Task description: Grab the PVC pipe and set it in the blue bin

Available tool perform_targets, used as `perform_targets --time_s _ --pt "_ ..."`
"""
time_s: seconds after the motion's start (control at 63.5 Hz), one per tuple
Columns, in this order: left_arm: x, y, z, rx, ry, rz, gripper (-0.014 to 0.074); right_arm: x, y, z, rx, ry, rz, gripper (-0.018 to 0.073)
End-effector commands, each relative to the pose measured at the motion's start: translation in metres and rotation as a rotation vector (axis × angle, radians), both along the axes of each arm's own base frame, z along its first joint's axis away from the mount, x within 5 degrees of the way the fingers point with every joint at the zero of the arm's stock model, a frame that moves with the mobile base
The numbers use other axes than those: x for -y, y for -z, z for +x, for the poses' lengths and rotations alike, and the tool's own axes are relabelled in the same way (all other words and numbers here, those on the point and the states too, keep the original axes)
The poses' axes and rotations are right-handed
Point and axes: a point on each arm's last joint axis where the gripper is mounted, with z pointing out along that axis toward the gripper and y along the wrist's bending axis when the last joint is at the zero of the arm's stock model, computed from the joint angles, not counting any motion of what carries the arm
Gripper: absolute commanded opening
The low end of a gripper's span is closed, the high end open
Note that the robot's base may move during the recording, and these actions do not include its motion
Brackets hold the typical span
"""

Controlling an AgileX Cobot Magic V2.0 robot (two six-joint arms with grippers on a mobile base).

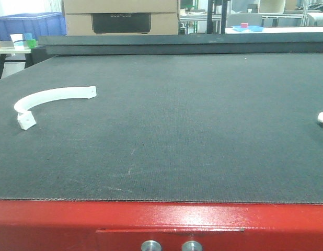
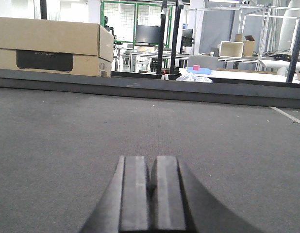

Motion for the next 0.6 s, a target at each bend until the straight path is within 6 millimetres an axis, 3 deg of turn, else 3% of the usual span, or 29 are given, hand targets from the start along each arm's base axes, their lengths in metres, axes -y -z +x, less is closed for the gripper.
perform_targets --time_s 0.0,0.378,0.583 --pt "0.0 -0.002 0.0 0.017 -0.001 -0.004 -0.0111 0.0 -0.002 -0.001 0.026 0.004 -0.006 -0.0162" --pt "0.0 -0.002 0.0 0.017 -0.001 -0.004 -0.0111 0.0 -0.003 -0.001 0.033 0.004 -0.006 -0.0162" --pt "0.0 -0.002 0.0 0.017 -0.001 -0.004 -0.0111 0.002 -0.02 -0.005 0.224 0.024 -0.024 -0.0162"
